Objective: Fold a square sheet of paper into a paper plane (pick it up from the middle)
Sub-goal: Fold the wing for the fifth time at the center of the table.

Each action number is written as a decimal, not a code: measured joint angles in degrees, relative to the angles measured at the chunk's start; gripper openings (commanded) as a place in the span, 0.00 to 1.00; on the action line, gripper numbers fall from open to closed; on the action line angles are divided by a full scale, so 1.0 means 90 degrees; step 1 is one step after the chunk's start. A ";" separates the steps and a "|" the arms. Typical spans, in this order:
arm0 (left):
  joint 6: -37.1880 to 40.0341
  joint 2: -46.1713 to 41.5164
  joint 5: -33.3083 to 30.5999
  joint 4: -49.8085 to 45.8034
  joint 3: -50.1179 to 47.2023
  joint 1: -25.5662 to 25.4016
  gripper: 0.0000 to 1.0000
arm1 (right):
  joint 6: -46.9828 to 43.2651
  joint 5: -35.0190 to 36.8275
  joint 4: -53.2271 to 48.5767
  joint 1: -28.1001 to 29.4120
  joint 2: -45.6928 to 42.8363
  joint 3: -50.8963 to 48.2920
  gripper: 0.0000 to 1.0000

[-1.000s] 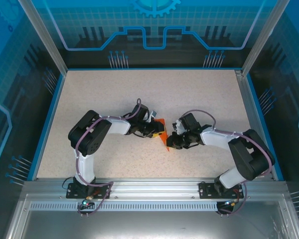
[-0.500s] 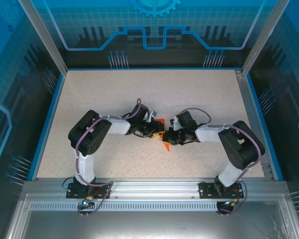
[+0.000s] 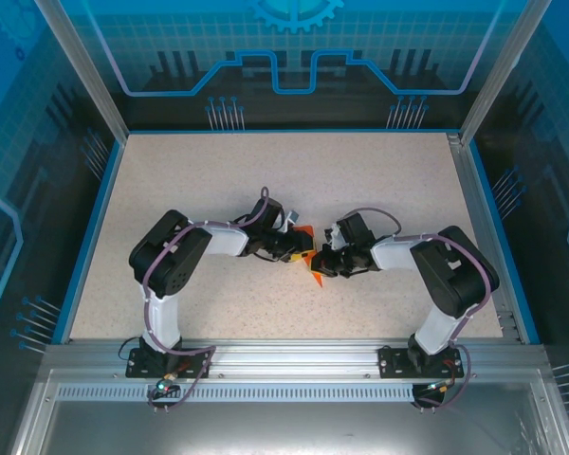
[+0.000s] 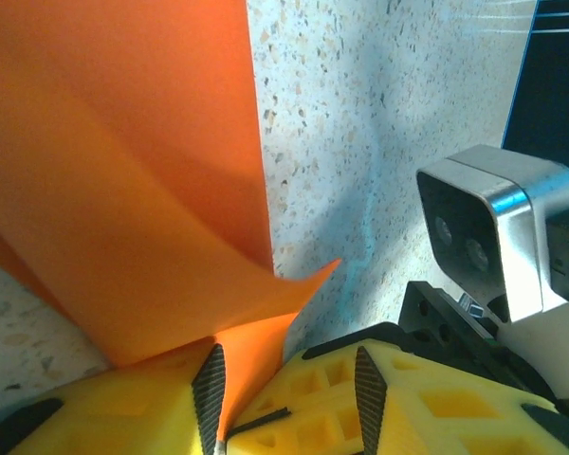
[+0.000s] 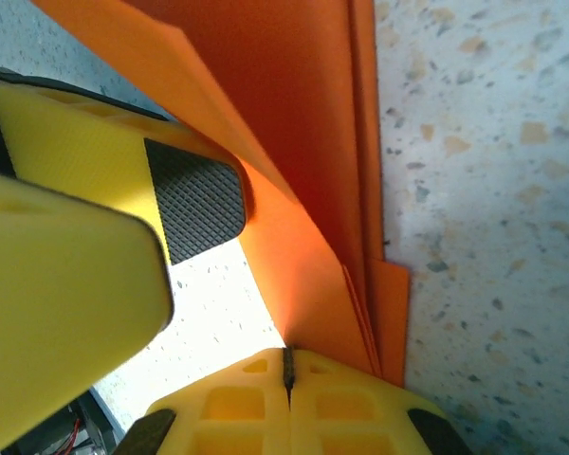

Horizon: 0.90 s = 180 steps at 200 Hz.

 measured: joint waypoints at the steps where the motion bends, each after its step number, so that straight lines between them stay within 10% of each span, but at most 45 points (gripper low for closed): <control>1: 0.0000 -0.0002 0.0002 -0.0002 0.0000 0.0000 0.46 | -0.0002 -0.0007 0.0000 0.0000 0.0000 0.0000 0.01; 180: 0.0231 0.0296 -0.0024 0.0117 0.0340 0.0172 0.47 | -0.0284 -0.0325 -0.0063 -0.0131 0.0129 0.0056 0.00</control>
